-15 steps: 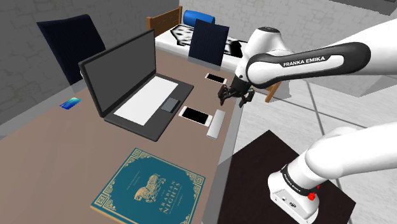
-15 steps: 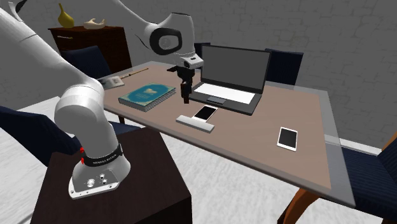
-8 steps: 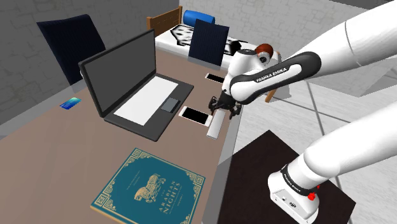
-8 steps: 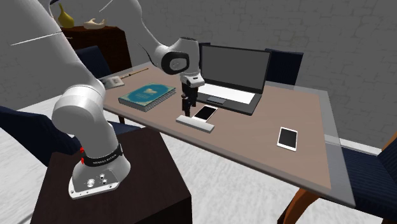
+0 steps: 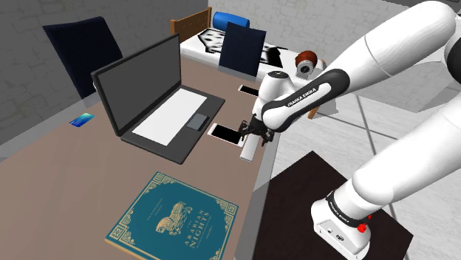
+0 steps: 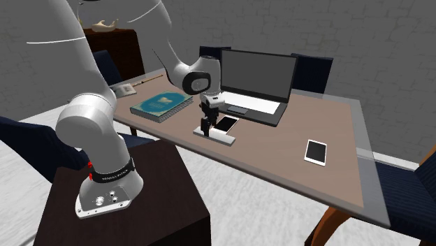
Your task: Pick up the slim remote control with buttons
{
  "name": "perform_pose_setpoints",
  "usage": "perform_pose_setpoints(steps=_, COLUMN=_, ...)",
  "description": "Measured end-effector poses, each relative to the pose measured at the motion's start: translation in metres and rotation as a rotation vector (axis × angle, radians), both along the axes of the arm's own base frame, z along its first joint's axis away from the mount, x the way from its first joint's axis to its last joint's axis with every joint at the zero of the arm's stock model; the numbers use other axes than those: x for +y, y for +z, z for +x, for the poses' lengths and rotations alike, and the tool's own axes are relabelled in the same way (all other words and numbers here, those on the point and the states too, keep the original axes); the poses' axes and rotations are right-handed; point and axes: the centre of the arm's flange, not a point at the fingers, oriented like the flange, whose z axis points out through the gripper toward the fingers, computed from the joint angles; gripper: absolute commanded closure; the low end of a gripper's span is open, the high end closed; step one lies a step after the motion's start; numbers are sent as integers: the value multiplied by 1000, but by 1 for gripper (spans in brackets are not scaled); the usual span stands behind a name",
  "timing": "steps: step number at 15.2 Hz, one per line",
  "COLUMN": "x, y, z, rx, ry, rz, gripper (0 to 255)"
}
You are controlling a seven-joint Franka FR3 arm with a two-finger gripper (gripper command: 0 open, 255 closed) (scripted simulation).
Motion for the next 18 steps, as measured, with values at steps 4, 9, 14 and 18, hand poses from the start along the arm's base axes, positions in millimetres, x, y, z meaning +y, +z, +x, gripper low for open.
perform_pose_setpoints(steps=4, x=1, y=-13, z=1, rx=0, ry=0, rz=0, gripper=255)
perform_pose_setpoints(steps=9, x=1, y=-13, z=1, rx=-1, ry=-1, rz=0, gripper=255)
perform_pose_setpoints(steps=14, x=1, y=-11, z=1, rx=-1, ry=-1, rz=0, gripper=255)
perform_pose_setpoints(steps=18, x=1, y=7, z=0, rx=-1, ry=0, rz=0, gripper=255)
